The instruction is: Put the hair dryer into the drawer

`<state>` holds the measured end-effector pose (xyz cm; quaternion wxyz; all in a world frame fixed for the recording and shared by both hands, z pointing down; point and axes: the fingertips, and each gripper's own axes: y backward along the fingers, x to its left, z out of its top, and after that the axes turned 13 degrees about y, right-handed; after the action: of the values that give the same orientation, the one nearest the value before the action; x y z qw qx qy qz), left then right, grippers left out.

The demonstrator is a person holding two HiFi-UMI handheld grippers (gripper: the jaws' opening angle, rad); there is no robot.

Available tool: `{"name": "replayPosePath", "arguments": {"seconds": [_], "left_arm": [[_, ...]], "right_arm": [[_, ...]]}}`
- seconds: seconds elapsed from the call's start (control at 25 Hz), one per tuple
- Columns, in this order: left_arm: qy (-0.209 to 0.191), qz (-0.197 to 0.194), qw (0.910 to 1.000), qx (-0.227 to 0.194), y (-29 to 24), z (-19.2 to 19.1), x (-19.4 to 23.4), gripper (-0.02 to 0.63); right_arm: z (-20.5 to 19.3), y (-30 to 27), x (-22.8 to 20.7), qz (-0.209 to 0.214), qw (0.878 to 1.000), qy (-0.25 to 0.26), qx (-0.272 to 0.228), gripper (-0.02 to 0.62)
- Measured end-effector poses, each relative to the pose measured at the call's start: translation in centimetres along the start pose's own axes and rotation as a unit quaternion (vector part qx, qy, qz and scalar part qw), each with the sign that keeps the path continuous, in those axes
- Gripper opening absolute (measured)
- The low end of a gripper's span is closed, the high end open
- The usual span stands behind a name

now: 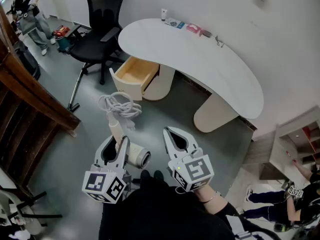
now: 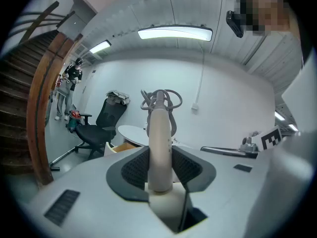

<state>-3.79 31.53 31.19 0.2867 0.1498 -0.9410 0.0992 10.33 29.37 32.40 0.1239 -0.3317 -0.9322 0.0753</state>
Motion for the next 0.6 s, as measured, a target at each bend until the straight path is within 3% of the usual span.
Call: {"name": "replayPosePath", "arguments": {"seconds": [0.6], "left_arm": [[0.007,0.005,1.0000,-0.005,0.2,0.6,2.1,0.155]], "right_arm": [[-0.5,-1.7,0.5,0.005,1.000,-0.013,0.005,0.002]]}}
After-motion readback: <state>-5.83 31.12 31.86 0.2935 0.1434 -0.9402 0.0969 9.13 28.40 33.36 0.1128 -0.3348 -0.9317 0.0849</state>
